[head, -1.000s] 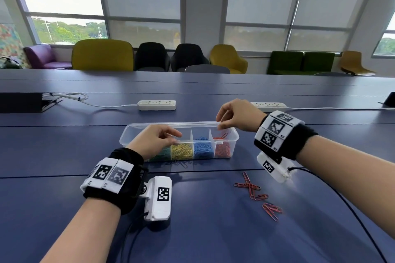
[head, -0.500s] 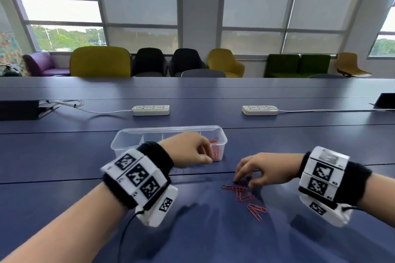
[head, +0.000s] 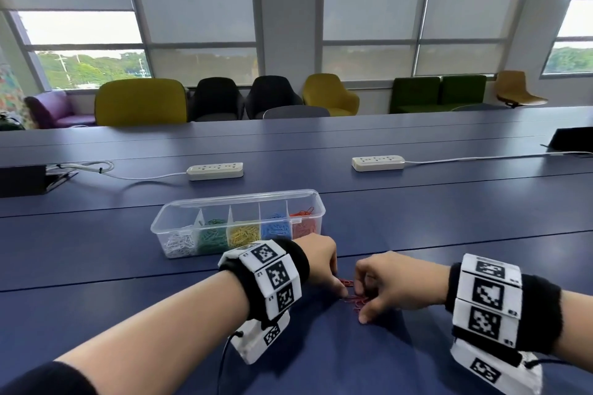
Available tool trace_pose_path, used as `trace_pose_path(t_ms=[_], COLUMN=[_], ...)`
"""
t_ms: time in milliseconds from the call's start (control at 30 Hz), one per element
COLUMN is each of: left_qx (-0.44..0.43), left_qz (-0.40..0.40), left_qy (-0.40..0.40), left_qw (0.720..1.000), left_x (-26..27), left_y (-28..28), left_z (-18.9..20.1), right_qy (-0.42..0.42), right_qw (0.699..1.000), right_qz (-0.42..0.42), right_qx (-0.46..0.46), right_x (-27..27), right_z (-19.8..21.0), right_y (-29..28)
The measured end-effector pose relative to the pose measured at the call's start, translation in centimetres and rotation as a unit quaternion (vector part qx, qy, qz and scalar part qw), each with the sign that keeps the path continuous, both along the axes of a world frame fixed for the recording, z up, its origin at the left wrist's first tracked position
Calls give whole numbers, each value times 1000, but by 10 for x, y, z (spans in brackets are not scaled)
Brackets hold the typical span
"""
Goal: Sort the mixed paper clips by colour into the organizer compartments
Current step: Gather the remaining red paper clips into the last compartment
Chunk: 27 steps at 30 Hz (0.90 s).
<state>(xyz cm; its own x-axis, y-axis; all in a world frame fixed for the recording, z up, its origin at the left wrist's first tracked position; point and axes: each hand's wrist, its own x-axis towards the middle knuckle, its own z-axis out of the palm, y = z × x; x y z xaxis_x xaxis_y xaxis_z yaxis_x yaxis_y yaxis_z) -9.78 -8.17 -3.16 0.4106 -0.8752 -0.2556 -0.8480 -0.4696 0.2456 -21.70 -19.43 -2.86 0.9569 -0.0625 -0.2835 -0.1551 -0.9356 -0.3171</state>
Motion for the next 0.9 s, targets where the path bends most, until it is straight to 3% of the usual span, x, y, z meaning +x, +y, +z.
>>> trace_pose_path(t_ms=[167, 367, 533, 900], left_qx=[-20, -7, -30, 9], left_qz=[-19, -26, -28, -43], left_qy=[32, 26, 16, 21], left_qw=[999, 999, 999, 999], left_x=[0, -4, -8, -10], left_y=[-7, -13, -19, -22], left_z=[3, 3, 2, 3], right_qy=[-10, 6, 32, 25], right_qw=[998, 1000, 999, 1000], right_qz=[-28, -21, -15, -4], right_qx=[61, 3, -1, -6], right_x=[2, 5, 3, 5], right_z=[-2, -2, -2, -2], right_y=[-5, -19, -30, -40])
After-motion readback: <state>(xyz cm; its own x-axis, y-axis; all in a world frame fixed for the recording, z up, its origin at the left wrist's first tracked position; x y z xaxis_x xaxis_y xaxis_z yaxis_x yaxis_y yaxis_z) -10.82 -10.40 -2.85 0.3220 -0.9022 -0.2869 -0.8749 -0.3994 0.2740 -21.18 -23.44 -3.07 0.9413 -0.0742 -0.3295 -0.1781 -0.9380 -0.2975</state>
